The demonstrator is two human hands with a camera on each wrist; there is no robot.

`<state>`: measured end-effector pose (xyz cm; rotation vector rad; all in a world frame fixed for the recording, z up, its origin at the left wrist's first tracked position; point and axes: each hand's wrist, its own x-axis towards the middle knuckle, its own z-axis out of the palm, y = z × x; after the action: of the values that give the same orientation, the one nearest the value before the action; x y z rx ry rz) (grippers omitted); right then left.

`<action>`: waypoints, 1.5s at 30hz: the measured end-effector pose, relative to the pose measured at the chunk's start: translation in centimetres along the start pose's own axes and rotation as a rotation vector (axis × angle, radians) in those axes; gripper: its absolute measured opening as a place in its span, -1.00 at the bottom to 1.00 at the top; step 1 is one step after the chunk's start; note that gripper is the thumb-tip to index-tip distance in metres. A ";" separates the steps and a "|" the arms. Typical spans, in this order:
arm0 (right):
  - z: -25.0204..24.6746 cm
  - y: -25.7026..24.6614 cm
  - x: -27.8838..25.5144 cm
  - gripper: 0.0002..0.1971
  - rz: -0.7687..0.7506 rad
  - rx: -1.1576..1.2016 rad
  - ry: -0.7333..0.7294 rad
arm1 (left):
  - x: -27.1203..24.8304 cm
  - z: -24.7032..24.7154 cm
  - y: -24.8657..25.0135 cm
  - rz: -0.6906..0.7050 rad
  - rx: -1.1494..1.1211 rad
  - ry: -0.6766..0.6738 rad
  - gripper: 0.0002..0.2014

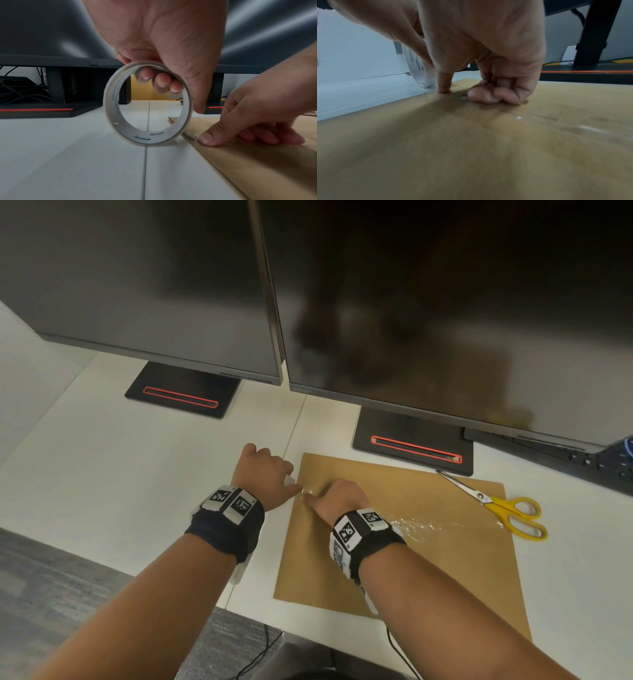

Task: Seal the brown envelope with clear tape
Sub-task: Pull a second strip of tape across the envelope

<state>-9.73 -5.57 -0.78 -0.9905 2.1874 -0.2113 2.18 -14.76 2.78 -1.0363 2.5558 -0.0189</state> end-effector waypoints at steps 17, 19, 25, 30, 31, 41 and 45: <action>1.6 -1.5 1.9 -0.61 0.033 0.328 -0.102 | -0.6 1.3 -2.1 0.022 -0.191 0.137 -0.54; 1.6 -1.5 1.9 -0.58 0.046 0.308 -0.086 | -0.5 1.5 -2.0 0.023 -0.197 0.161 -0.54; 1.8 -1.7 2.2 -0.50 0.036 0.286 -0.065 | -0.3 1.6 -1.3 0.030 -0.195 0.185 -0.49; 1.9 -1.9 2.2 -0.58 0.032 0.292 -0.039 | 0.0 1.7 -0.7 0.066 -0.231 0.192 -0.57; 1.9 -2.0 2.2 -0.61 0.021 0.279 -0.027 | 0.1 1.7 -0.5 0.079 -0.250 0.184 -0.57; 2.1 -1.9 2.4 -0.52 0.064 0.211 -0.056 | 0.3 0.8 -2.8 0.067 -0.219 0.158 -0.65; 2.2 -1.6 2.2 -0.48 0.010 0.178 -0.047 | -0.5 1.9 -1.3 0.074 -0.087 0.255 -0.64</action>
<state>-8.32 -7.88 -2.92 -0.8758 2.0902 -0.3680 4.02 -15.14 1.41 -1.0287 2.8469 -0.0217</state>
